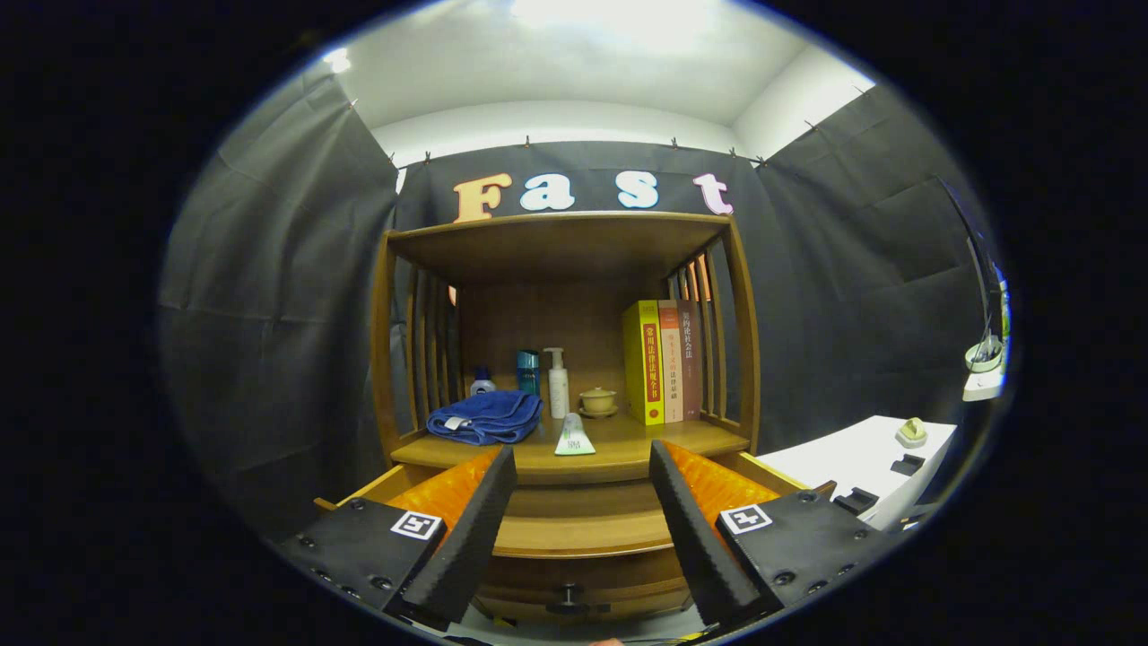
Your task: Pull open the drawer, take out the items inside it, and place them on the countertop above the cabinet.
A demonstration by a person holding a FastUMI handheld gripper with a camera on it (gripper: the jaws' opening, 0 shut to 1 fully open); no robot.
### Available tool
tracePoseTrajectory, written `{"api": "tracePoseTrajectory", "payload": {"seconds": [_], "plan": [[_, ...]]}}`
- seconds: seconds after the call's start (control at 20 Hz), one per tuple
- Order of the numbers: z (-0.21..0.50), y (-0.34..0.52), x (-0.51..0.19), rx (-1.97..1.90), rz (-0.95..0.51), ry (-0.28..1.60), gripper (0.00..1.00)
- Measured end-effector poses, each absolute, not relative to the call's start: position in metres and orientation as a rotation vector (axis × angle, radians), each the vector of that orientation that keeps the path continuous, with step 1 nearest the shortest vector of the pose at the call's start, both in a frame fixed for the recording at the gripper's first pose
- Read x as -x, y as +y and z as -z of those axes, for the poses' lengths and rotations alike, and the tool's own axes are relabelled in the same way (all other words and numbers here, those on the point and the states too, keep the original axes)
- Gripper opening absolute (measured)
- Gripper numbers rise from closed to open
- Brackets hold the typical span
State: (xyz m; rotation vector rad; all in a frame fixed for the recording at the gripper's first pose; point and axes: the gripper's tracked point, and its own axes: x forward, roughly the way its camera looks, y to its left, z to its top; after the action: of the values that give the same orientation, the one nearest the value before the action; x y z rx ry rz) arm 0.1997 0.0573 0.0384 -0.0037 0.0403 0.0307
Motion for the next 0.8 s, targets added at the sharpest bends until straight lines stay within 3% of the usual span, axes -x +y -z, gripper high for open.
{"api": "tracePoseTrajectory", "payload": {"seconds": [0.8], "plan": [[0.069, 0.062, -0.198, 0.019, 0.001, -0.026, 0.97]]}}
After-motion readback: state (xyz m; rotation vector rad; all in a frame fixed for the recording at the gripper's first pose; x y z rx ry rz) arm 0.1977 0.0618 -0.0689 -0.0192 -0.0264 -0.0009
